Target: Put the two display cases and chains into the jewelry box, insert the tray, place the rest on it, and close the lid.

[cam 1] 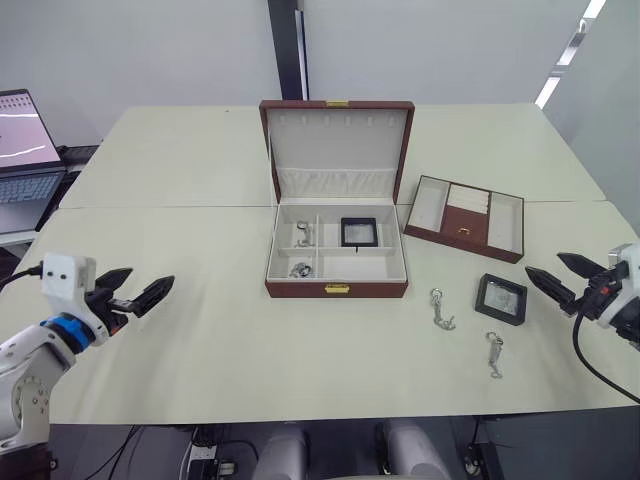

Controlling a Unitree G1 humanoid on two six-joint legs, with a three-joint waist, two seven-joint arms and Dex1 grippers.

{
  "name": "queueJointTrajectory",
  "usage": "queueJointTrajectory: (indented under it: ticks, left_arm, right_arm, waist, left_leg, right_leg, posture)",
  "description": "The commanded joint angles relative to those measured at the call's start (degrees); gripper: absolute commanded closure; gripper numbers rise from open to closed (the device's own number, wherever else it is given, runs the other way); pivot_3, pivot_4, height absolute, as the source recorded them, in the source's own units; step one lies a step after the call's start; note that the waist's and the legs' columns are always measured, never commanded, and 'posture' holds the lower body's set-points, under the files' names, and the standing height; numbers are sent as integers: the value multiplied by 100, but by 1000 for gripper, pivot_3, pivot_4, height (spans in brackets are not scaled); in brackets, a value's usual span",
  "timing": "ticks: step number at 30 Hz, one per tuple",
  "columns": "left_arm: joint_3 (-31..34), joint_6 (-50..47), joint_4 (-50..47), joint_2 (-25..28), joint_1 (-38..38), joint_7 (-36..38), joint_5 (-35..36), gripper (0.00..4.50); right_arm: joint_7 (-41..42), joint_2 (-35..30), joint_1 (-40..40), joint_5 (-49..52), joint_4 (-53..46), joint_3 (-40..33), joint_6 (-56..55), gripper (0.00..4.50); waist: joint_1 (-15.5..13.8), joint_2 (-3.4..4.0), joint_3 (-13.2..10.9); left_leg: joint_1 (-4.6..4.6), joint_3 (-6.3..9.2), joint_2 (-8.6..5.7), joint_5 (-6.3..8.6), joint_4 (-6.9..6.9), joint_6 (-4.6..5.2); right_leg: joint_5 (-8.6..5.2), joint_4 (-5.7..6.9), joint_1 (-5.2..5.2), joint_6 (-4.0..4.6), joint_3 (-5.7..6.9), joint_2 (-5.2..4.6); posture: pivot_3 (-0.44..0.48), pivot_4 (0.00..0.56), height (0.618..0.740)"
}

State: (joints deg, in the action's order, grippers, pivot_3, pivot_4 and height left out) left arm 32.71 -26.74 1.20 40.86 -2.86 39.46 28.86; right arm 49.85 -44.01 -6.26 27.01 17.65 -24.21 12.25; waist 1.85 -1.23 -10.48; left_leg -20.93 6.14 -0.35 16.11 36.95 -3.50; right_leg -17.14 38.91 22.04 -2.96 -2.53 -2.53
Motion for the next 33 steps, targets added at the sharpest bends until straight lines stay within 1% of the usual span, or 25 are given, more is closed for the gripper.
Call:
queueJointTrajectory:
  ticks: [1, 7, 13, 27, 33]
  left_arm:
    - [325, 510, 160, -115, -20, -346, -197, 18]
    - [312, 1008, 554, -239, 136, -746, -439, 18]
    - [156, 1183, 707, -346, 250, -868, -486, 18]
    - [82, 1289, 870, -351, 357, -833, -479, 18]
    - [-41, 1021, 406, -297, 510, -726, -314, 18]
  right_arm:
    - [-233, 110, -90, -133, 327, -247, -478, 0]
    - [-713, 247, -128, -301, 649, -347, -947, 0]
    - [-972, 342, -133, -387, 817, -352, -1216, 0]
    - [-923, 291, -113, -319, 685, -330, -1073, 0]
    - [-653, 186, -112, -206, 426, -296, -815, 0]
  waist:
    - [-3, 0, 0]
    - [-3, 1, 1]
    - [0, 2, 1]
    - [2, 2, 1]
    - [1, 2, 1]
  left_leg:
    - [0, -1, -2, 0, 0, 0]
    - [1, -2, -6, 0, 1, 0]
    - [2, -2, -4, 0, 1, 0]
    - [2, -2, -4, 0, 1, 0]
    - [2, -2, -4, 0, 1, 0]
  right_leg:
    - [0, 0, 0, 0, -1, -2]
    - [0, 0, -2, -1, -1, -7]
    - [0, 2, -2, -1, -1, -5]
    - [1, 4, -2, -1, -1, -5]
    - [1, 4, -2, -1, -1, -5]
  posture:
    - [0, 150, 740]
    - [0, 150, 740]
    - [0, 150, 740]
    - [0, 150, 740]
    - [0, 150, 740]
